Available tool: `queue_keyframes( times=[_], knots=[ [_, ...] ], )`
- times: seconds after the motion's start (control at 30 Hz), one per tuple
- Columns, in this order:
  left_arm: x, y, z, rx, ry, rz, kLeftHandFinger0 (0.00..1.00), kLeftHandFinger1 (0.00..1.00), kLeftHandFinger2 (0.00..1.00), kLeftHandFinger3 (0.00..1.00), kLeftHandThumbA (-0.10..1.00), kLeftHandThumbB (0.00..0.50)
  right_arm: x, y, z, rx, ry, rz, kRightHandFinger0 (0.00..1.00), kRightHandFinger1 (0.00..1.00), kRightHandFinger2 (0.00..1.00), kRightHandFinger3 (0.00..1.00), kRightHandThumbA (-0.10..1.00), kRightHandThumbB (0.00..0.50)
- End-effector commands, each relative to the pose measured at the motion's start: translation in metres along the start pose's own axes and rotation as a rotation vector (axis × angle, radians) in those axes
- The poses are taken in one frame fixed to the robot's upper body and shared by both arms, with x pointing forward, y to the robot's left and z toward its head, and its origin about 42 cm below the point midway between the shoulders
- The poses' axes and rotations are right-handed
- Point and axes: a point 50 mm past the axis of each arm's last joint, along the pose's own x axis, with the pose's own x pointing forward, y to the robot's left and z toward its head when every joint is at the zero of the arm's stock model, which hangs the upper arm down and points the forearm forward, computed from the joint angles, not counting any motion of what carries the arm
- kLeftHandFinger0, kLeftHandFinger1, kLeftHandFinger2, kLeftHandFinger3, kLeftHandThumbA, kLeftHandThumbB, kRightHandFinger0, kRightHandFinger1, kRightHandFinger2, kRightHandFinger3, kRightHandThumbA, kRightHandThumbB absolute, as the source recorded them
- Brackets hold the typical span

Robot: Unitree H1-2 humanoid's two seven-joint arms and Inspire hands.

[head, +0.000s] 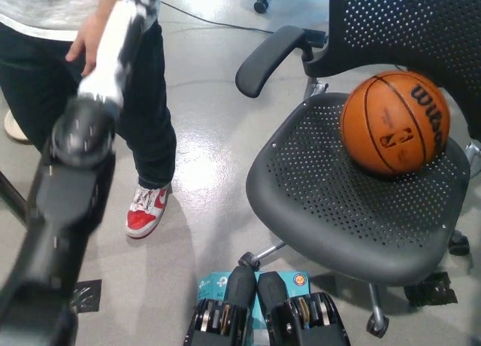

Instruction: The robot grabs the basketball from a person using both hands and then drops it on the black chair in the front

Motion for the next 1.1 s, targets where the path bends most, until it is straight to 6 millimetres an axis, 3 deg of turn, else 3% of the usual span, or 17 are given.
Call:
queue_keyframes(
  times=[0.0,0.03,0.1,0.2,0.27,0.37,0.4,0.43,0.57,0.6,0.77,0.8,0.83,0.9,1.0,1.03,1.07],
  knots=[
    [-0.062,-0.004,0.032,-0.072,-0.113,-0.072,1.0,1.0,1.0,1.0,1.0,0.345,-0.028,0.051,0.013,-0.093,-0.047,0.261,1.0,1.0,1.0,1.0,0.55,0.345],
    [-0.062,-0.004,0.032,-0.073,-0.112,-0.072,1.0,1.0,1.0,1.0,1.0,0.346,-0.029,0.051,0.013,-0.094,-0.046,0.262,1.0,1.0,1.0,1.0,0.55,0.345],
    [-0.119,-0.006,0.018,-0.147,-0.091,-0.061,1.0,1.0,1.0,1.0,0.76,0.321,-0.047,0.064,-0.003,-0.18,-0.003,0.312,1.0,1.0,1.0,1.0,0.31,0.337],
    [-0.122,-0.006,0.019,-0.15,-0.086,-0.06,1.0,1.0,1.0,1.0,0.74,0.321,-0.048,0.065,-0.004,-0.185,-0.001,0.313,1.0,1.0,1.0,1.0,0.3,0.337],
    [-0.17,-0.001,-0.004,-0.151,-0.011,0.0,1.0,1.0,1.0,1.0,0.42,0.262,-0.066,0.076,-0.023,-0.186,0.066,0.342,1.0,1.0,1.0,1.0,0.09,0.285],
    [-0.171,-0.001,-0.003,-0.152,-0.007,-0.001,1.0,1.0,1.0,1.0,0.41,0.26,-0.067,0.076,-0.023,-0.189,0.066,0.342,1.0,1.0,1.0,1.0,0.08,0.283],
    [-0.2,0.005,-0.026,-0.213,0.044,0.02,1.0,1.0,1.0,1.0,-0.01,0.143,-0.081,0.082,-0.038,-0.17,0.092,0.365,1.0,1.0,1.0,1.0,-0.09,0.209],
    [-0.209,0.007,-0.032,-0.212,0.062,0.027,1.0,1.0,1.0,1.0,-0.1,0.102,-0.085,0.084,-0.041,-0.158,0.11,0.367,1.0,1.0,1.0,1.0,-0.1,0.187],
    [-0.214,0.009,-0.034,-0.21,0.075,0.048,1.0,1.0,1.0,1.0,-0.1,0.089,-0.088,0.086,-0.044,-0.145,0.118,0.368,1.0,1.0,1.0,1.0,-0.1,0.176],
    [-0.224,0.013,-0.047,-0.234,0.108,0.064,1.0,1.0,1.0,1.0,-0.1,0.07,-0.093,0.088,-0.048,-0.174,0.135,0.367,1.0,1.0,1.0,1.0,-0.1,0.169],
    [-0.228,0.017,-0.057,-0.21,0.113,0.068,1.0,1.0,1.0,1.0,-0.1,0.086,-0.098,0.088,-0.052,-0.184,0.155,0.375,1.0,1.0,1.0,1.0,-0.03,0.199],
    [-0.233,0.02,-0.066,-0.183,0.141,0.075,1.0,1.0,1.0,1.0,-0.02,0.139,-0.103,0.087,-0.057,-0.203,0.196,0.387,1.0,1.0,1.0,1.0,0.35,0.359],
    [-0.238,0.024,-0.076,-0.127,0.185,0.079,1.0,1.0,1.0,1.0,0.13,0.198,-0.111,0.082,-0.067,-0.211,0.237,0.405,1.0,1.0,1.0,1.0,0.51,0.386],
    [-0.239,0.025,-0.084,-0.11,0.195,0.074,1.0,1.0,1.0,1.0,0.25,0.259,-0.118,0.078,-0.079,-0.215,0.249,0.408,1.0,1.0,1.0,1.0,0.59,0.422],
    [-0.239,0.025,-0.086,-0.103,0.194,0.073,1.0,1.0,1.0,1.0,0.29,0.264,-0.119,0.077,-0.08,-0.216,0.249,0.409,1.0,1.0,1.0,1.0,0.6,0.428],
    [-0.239,0.027,-0.095,-0.069,0.217,0.061,1.0,1.0,1.0,1.0,0.4,0.314,-0.129,0.069,-0.096,-0.223,0.28,0.394,1.0,1.0,1.0,1.0,0.66,0.457],
    [-0.238,0.027,-0.098,-0.063,0.223,0.056,1.0,1.0,1.0,1.0,0.43,0.33,-0.134,0.065,-0.102,-0.209,0.296,0.39,1.0,1.0,1.0,1.0,0.68,0.44]
  ],
)
